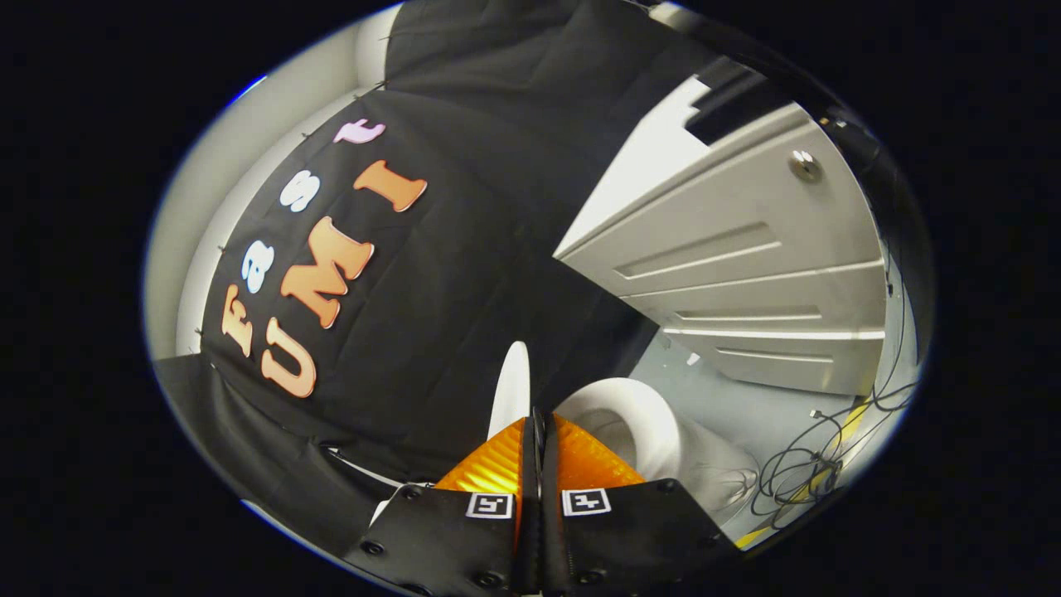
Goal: Open the toilet lid.
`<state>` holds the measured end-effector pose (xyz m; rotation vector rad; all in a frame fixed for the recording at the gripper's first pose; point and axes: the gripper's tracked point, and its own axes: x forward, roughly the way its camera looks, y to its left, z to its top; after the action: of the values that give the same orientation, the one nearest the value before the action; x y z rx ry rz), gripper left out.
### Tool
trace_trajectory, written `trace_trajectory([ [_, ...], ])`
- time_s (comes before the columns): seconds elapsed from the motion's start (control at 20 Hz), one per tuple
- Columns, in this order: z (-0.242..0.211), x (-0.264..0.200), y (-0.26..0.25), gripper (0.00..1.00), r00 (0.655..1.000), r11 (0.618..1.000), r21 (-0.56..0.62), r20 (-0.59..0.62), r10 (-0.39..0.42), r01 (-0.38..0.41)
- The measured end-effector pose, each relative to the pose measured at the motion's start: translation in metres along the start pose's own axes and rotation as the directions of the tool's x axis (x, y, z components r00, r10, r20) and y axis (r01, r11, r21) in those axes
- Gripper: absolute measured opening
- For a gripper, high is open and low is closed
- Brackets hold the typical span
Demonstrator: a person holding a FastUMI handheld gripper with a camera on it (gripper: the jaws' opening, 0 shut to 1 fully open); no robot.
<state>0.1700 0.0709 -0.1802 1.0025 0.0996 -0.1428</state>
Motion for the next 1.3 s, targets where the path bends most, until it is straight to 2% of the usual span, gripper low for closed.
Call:
trace_trajectory([
  [0.15,0.005,-0.001,0.061,0.08,0.995,0.987,-0.133,-0.002,0.095,-0.094],
  [0.25,0.002,0.002,0.108,0.08,0.988,0.961,-0.233,-0.012,0.152,-0.151],
  [0.45,-0.008,-0.007,0.168,0.08,0.986,0.885,-0.438,-0.028,0.162,-0.158],
  [0.95,-0.037,-0.028,0.261,0.08,0.980,0.858,-0.476,-0.052,0.193,-0.195],
  [1.3,-0.079,-0.046,0.336,0.08,0.965,0.787,-0.564,-0.087,0.247,-0.252],
])
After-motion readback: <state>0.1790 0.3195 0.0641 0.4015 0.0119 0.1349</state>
